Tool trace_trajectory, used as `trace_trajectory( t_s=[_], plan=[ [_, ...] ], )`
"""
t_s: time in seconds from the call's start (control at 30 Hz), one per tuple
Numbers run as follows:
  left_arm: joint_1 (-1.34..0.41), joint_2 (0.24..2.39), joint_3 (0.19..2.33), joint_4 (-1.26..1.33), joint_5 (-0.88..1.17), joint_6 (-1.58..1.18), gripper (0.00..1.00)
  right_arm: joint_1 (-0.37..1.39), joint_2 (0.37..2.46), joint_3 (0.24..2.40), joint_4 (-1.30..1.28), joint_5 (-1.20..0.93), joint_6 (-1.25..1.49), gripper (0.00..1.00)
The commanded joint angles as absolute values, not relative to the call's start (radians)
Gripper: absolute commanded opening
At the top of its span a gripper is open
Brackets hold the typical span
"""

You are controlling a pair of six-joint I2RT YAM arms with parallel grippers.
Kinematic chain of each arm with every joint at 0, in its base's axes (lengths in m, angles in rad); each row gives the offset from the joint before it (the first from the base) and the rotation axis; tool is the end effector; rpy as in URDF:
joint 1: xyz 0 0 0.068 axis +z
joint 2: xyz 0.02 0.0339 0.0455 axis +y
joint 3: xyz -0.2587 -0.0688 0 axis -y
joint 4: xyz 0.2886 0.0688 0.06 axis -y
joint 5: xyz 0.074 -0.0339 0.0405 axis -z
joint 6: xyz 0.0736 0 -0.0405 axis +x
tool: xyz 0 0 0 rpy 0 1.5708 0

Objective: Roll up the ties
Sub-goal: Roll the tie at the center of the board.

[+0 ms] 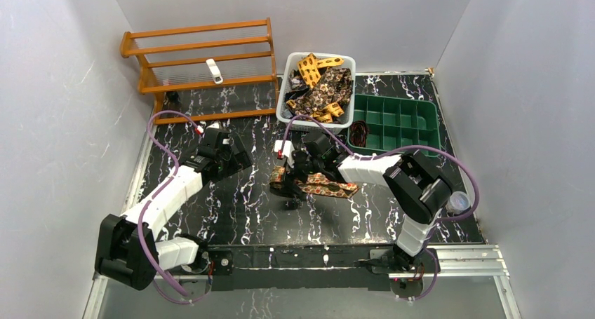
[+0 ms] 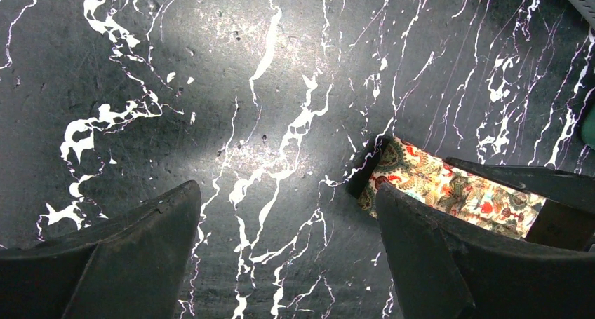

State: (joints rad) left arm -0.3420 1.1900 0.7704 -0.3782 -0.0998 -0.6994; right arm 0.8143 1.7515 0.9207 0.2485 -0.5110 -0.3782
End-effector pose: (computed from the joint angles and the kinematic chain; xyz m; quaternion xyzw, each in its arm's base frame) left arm 0.2989 -0.0986 0.1855 -0.1829 0.9070 -0.1472 0.3496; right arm 0.2627 0.3307 0.1193 -0.5775 0.6375 0.3165 0.4000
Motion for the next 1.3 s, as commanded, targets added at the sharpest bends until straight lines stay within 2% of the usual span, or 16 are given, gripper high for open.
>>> trace_trajectory(
  t_s=[0.0,0.07,0.17,0.3,0.47,0.57,0.67,0.9,1.0,1.1,1.17,1.27],
  plan=[
    [-0.337,1.198,0.766,-0.383,-0.091,-0.693,0.92,0.822,1.799,0.993,0.284,-0.523,-0.406,0.99],
    [-0.336,1.203,0.772,-0.387,-0.084,-0.686,0.92,0.822,1.844,1.048,0.215,-0.539,-0.410,0.99],
    [-0.337,1.198,0.770,-0.397,-0.082,-0.670,0.93,0.822,1.871,1.065,0.164,-0.593,-0.435,0.91],
    [-0.336,1.215,0.764,-0.406,-0.077,-0.660,0.93,0.822,1.891,1.069,0.143,-0.612,-0.456,0.92],
    [-0.335,1.237,0.770,-0.404,-0.065,-0.651,0.93,0.824,1.918,1.060,0.119,-0.533,-0.491,0.91],
    [-0.335,1.246,0.770,-0.399,-0.061,-0.650,0.93,0.825,1.932,1.048,0.133,-0.517,-0.484,0.82],
    [-0.335,1.252,0.768,-0.400,-0.057,-0.649,0.92,0.833,1.928,1.032,0.142,-0.502,-0.464,0.60],
    [-0.334,1.249,0.760,-0.392,-0.061,-0.647,0.92,0.895,1.839,0.940,0.264,-0.416,-0.352,0.47],
    [-0.336,1.253,0.759,-0.389,-0.054,-0.646,0.92,0.937,1.825,0.920,0.298,-0.366,-0.318,0.50],
    [-0.335,1.250,0.755,-0.393,-0.054,-0.643,0.93,0.965,1.832,0.919,0.306,-0.328,-0.305,0.62],
    [-0.335,1.249,0.750,-0.389,-0.047,-0.642,0.92,0.965,1.831,0.933,0.289,-0.321,-0.307,0.65],
    [-0.335,1.252,0.745,-0.379,-0.016,-0.632,0.93,0.966,1.796,0.958,0.261,-0.313,-0.324,0.81]
  ],
)
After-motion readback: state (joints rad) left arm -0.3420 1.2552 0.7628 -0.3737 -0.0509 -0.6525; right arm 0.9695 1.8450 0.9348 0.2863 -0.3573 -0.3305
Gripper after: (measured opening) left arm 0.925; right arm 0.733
